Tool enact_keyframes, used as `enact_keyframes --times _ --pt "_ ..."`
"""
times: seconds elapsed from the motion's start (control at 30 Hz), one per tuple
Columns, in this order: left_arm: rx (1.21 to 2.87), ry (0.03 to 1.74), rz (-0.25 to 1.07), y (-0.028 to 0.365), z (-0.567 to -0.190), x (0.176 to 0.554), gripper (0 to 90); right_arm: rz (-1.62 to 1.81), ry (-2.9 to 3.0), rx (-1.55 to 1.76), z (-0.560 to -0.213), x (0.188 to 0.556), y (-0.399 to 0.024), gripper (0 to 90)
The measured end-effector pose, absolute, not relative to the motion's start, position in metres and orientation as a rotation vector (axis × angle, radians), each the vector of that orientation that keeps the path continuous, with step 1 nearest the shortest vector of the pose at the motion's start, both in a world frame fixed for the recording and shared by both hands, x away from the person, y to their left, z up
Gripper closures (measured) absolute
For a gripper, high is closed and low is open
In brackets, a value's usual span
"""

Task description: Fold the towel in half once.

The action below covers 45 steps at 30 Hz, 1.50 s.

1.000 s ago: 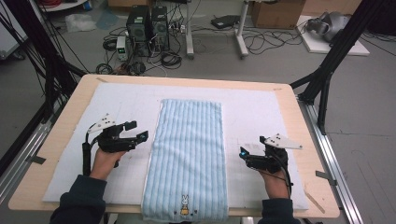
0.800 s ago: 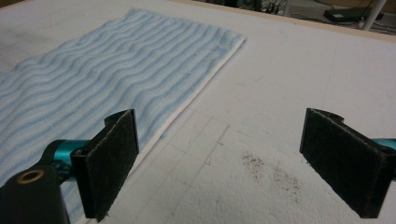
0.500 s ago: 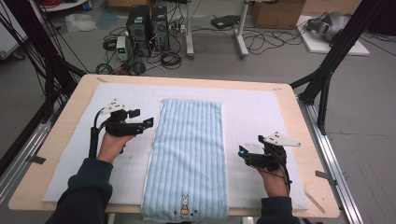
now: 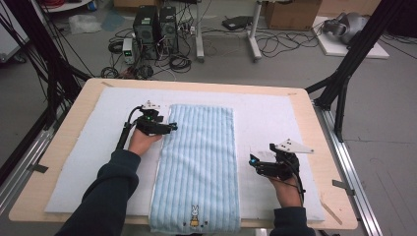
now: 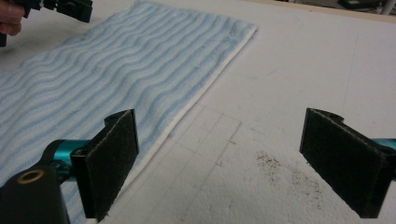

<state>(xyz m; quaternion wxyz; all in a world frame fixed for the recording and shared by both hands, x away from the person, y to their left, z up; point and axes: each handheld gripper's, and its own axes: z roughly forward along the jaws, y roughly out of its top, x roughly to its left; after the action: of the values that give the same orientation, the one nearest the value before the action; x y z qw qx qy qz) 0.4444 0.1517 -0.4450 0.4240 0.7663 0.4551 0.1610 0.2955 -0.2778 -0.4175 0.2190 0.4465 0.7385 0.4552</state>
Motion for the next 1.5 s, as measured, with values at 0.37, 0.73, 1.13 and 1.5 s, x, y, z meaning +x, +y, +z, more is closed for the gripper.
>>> enact_keyframes --times 0.37,0.73,1.13,1.5 --pt "2.040 1.003 0.495 0.130 -0.451 0.438 83.7 1.228 2.075 1.246 -0.420 0.301 -0.269 10.9" --pt "1.919 1.122 0.321 0.143 -0.452 0.446 86.2 1.185 2.172 1.360 -0.420 0.370 -0.247 20.2" --pt "1.903 1.148 0.278 0.147 -0.451 0.446 86.0 0.963 2.264 1.401 -0.440 0.426 -0.198 54.0" --pt "1.823 1.158 0.252 0.152 -0.448 0.450 85.9 0.841 2.265 1.312 -0.435 0.430 -0.188 87.8"
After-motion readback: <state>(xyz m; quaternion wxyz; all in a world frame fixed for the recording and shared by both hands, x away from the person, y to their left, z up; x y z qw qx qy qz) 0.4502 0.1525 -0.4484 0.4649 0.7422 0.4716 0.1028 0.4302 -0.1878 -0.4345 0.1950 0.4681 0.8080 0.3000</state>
